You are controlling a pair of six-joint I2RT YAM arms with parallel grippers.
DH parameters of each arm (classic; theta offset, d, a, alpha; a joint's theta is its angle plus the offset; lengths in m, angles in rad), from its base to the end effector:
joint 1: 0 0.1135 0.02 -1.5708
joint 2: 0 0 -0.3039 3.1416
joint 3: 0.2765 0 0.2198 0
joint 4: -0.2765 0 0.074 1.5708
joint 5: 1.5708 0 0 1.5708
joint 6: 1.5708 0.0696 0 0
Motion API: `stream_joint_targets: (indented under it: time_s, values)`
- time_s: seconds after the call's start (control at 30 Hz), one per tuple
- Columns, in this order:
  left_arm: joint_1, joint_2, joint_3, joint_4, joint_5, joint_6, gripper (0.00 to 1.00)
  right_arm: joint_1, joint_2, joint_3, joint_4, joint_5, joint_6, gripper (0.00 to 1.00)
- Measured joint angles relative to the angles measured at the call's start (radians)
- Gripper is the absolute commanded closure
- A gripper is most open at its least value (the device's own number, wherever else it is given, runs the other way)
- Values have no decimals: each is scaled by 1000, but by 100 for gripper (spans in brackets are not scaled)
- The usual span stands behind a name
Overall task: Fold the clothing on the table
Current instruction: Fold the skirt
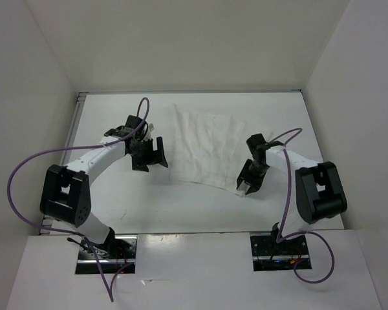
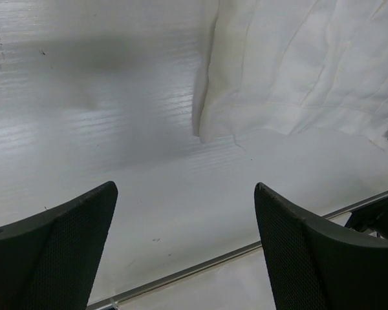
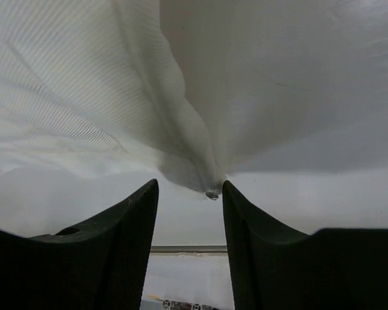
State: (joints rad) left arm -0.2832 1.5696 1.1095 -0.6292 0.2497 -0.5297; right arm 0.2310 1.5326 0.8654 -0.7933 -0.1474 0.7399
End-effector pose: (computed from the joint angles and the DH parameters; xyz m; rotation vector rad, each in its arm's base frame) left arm 0.2844 -0.1007 0.2519 -0.2529 2.7282 -0.5815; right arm 0.2190 0.0620 0.1915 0.7681 3.0035 0.2823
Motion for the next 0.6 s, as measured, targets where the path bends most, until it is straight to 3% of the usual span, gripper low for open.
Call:
stream_joint_targets:
  time_s: [0.23, 0.47, 0.6]
  values:
    - [29, 30, -8, 54, 54, -12, 6, 53, 87, 0, 35, 21, 42, 99]
    - [35, 142, -42, 160, 99, -66, 6, 64, 32, 1, 31, 87, 89, 100]
    - [30, 212, -38, 190, 122, -98, 11, 64, -22, 17, 25, 108, 105, 100]
